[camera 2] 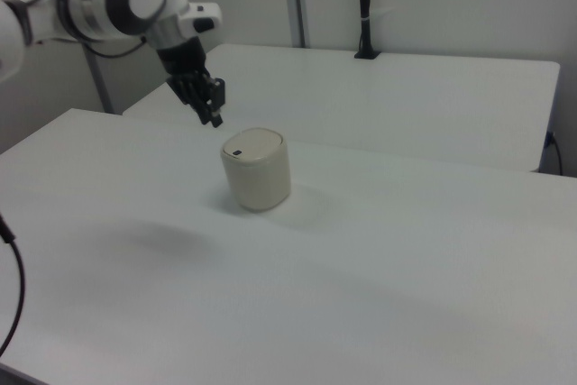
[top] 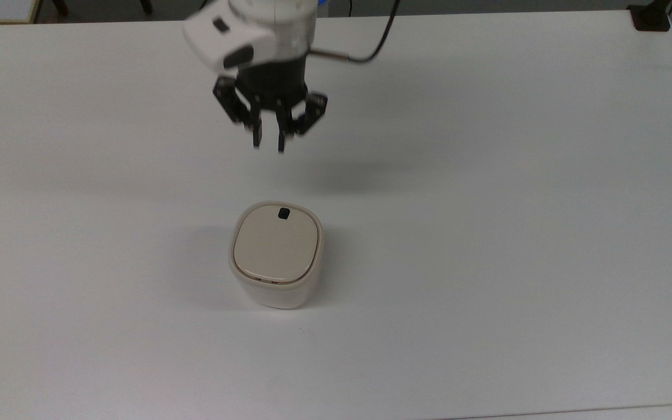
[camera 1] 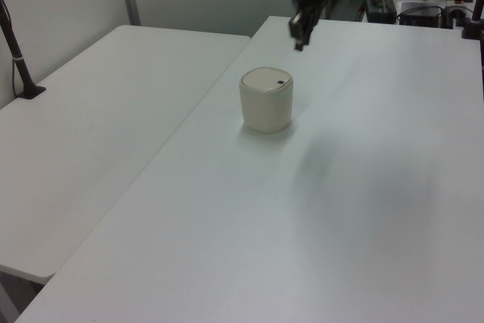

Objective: Close the trash bin
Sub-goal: 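Lift the gripper up and away from the closed bin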

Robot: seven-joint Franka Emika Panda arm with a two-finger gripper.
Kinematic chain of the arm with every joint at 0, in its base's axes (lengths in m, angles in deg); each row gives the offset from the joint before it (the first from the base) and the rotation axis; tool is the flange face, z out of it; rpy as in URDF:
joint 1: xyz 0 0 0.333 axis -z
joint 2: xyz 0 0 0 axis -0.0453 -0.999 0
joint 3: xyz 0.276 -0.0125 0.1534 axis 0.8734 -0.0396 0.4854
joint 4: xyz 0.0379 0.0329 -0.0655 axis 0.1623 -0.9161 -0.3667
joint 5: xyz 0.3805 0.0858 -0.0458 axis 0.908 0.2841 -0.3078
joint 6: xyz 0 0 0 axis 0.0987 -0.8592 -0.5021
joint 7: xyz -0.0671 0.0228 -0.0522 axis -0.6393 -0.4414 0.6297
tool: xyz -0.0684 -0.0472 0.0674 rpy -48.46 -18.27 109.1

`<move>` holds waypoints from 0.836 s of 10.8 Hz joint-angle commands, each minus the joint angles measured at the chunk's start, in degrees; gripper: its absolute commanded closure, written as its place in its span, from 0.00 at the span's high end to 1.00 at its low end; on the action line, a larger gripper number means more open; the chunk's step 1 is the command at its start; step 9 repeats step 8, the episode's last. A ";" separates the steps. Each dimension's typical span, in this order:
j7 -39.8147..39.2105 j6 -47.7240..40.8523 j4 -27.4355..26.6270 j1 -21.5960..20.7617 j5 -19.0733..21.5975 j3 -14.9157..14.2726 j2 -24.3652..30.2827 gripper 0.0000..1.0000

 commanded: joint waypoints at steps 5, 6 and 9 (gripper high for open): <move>-18.32 -9.73 -12.66 3.67 6.82 -0.55 15.65 1.00; -18.09 -10.17 -11.78 4.20 8.25 -0.56 15.65 1.00; -14.68 -9.82 -11.69 4.12 8.26 -0.65 15.39 1.00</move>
